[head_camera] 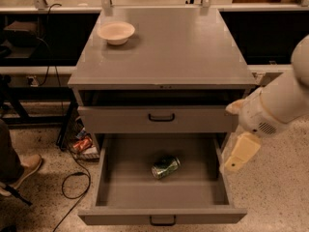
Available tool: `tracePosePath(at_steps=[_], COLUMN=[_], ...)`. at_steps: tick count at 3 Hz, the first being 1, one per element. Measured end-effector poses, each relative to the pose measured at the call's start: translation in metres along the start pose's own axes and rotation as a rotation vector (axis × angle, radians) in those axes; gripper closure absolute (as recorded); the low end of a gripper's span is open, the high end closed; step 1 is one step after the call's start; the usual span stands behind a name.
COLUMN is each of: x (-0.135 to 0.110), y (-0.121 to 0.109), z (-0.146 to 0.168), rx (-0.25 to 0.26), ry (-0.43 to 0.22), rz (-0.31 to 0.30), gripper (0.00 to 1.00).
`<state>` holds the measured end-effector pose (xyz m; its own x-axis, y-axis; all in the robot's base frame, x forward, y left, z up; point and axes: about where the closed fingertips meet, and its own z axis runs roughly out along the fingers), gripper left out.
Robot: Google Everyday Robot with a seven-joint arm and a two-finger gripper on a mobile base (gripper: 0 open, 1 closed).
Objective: Pick green can from middle drawer and place on counter
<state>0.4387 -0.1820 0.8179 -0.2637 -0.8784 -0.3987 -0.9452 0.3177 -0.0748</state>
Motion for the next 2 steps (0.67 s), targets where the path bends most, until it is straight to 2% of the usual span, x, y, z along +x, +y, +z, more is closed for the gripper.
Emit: tracePosePath(at_steps=[1,2], x=[0.0014,0.0014], y=[-0.0009,-0.0009], z=[0.0236,0.0236], rx=[-0.027,-0.027], ry=[-0.037,-0.037], rz=[0.022,0.022], gripper=[0.0,0.0])
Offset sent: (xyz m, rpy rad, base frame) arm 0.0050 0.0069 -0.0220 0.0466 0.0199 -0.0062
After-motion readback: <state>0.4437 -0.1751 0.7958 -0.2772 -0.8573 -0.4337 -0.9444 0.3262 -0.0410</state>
